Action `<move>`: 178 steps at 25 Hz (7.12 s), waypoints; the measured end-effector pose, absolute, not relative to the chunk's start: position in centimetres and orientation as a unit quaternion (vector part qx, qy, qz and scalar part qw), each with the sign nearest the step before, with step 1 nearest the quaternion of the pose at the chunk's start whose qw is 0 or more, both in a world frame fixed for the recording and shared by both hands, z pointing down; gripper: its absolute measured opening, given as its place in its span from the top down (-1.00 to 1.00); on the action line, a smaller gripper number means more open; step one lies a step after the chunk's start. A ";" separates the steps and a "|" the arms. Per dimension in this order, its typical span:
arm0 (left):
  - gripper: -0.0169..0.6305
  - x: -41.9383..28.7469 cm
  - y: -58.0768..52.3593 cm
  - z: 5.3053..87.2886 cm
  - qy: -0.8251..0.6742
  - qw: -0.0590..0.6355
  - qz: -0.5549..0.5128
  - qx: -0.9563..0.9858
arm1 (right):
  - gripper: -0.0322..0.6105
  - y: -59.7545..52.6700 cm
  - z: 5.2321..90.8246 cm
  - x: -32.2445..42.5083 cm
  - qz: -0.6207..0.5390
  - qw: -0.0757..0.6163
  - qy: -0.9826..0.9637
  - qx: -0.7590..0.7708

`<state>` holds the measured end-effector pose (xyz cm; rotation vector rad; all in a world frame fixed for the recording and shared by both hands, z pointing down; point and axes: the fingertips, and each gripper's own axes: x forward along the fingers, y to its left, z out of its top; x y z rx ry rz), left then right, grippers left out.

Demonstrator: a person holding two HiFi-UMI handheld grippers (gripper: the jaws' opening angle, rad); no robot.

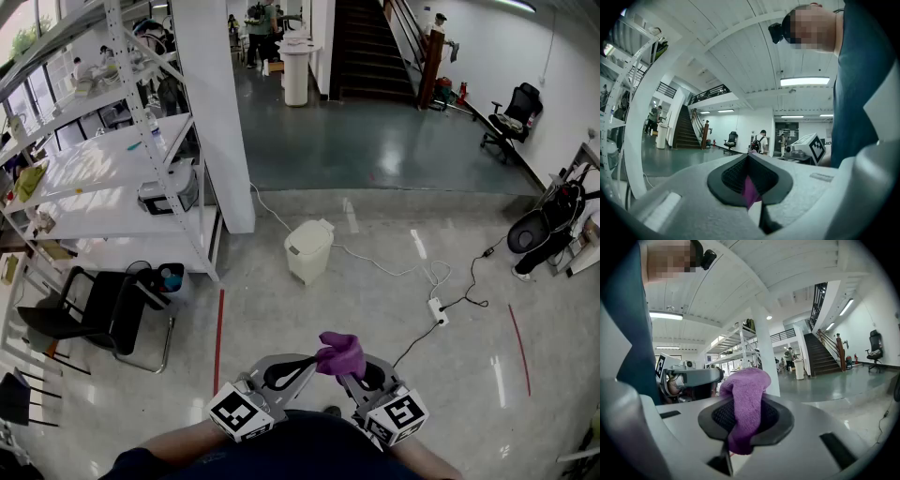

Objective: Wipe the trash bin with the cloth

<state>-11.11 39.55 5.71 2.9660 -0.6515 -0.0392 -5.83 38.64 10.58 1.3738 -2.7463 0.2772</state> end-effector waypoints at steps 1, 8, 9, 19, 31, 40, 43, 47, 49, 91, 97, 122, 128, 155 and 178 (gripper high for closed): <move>0.95 -11.1 39.7 5.8 -0.213 0.052 -0.012 0.976 | 0.66 38.7 10.6 -5.8 0.090 0.030 -0.890 0.447; 0.95 -11.0 40.0 5.9 -0.211 0.053 -0.010 0.976 | 0.66 39.0 10.5 -5.8 0.096 0.035 -0.888 0.449; 0.95 -11.0 40.0 6.0 -0.211 0.053 -0.010 0.976 | 0.66 39.0 10.6 -5.8 0.096 0.036 -0.888 0.448; 0.95 -9.3 39.5 6.1 -0.210 0.057 -0.005 0.976 | 0.66 38.5 11.4 -4.3 0.110 0.040 -0.888 0.444; 0.95 -2.9 37.6 6.2 -0.248 0.048 0.004 0.968 | 0.66 36.0 12.2 2.7 0.113 0.034 -0.900 0.420; 0.95 -1.0 33.8 6.8 -0.249 0.054 0.002 0.967 | 0.66 32.4 13.5 5.9 0.123 0.048 -0.892 0.431; 0.95 -1.3 31.3 7.2 -0.242 0.051 0.001 0.969 | 0.66 30.0 13.9 5.5 0.127 0.051 -0.888 0.439; 0.95 -2.4 26.2 7.6 -0.231 0.049 -0.002 0.972 | 0.66 25.5 13.8 4.2 0.117 0.055 -0.885 0.447; 0.95 -3.1 23.1 7.5 -0.225 0.043 -0.003 0.973 | 0.66 22.9 13.7 3.6 0.113 0.062 -0.882 0.453; 0.95 -0.1 -3.9 11.5 -0.251 0.045 0.032 0.966 | 0.66 -0.8 17.5 10.4 0.148 0.044 -0.855 0.494; 0.95 0.6 -5.6 12.9 -0.241 0.051 0.042 0.968 | 0.66 -1.8 18.8 11.6 0.156 0.050 -0.846 0.507; 0.95 -1.9 -20.5 38.3 -0.263 0.071 0.038 0.961 | 0.66 -14.7 44.0 9.5 0.163 0.045 -0.813 0.557; 0.95 -2.0 -23.0 45.8 -0.273 0.065 0.039 0.959 | 0.66 -17.9 51.9 10.2 0.149 0.048 -0.809 0.567; 0.95 -2.2 -30.6 69.0 -0.280 0.003 0.015 0.960 | 0.66 -34.8 83.7 13.5 0.120 0.074 -0.749 0.648; 0.95 -4.6 -31.7 73.8 -0.312 0.021 0.052 0.949 | 0.66 -42.4 103.7 12.1 0.227 0.127 -0.734 0.627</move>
